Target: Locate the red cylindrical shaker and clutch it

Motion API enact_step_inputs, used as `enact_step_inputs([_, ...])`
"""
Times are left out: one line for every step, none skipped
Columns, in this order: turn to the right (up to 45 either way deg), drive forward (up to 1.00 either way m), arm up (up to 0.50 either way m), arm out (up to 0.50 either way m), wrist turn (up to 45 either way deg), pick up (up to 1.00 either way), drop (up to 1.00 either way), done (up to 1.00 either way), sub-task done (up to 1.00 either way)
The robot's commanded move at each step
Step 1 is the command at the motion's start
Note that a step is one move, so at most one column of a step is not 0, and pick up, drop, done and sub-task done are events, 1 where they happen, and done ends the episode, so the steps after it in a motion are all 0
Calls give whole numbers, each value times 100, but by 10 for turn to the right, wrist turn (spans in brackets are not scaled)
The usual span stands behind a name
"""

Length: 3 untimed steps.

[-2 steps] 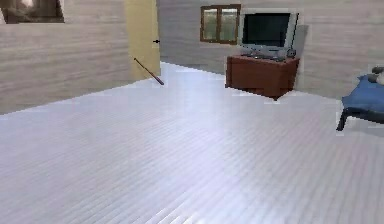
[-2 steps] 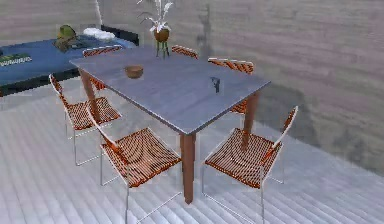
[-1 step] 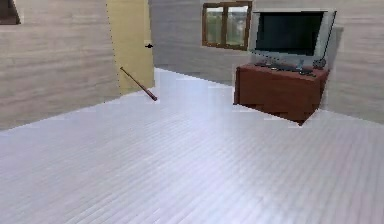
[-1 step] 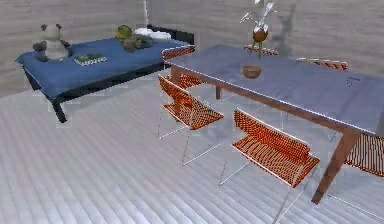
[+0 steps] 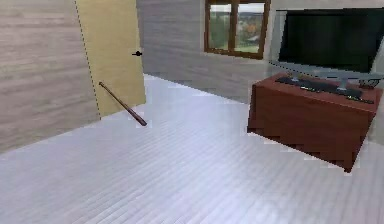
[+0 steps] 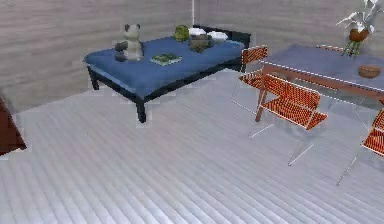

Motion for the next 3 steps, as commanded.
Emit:
enact_step_inputs([0, 100, 0, 0, 0, 0, 0, 0, 0])
enact_step_inputs([0, 100, 0, 0, 0, 0, 0, 0, 0])
enact_step_inputs([0, 35, 0, 0, 0, 0, 0, 0, 0])
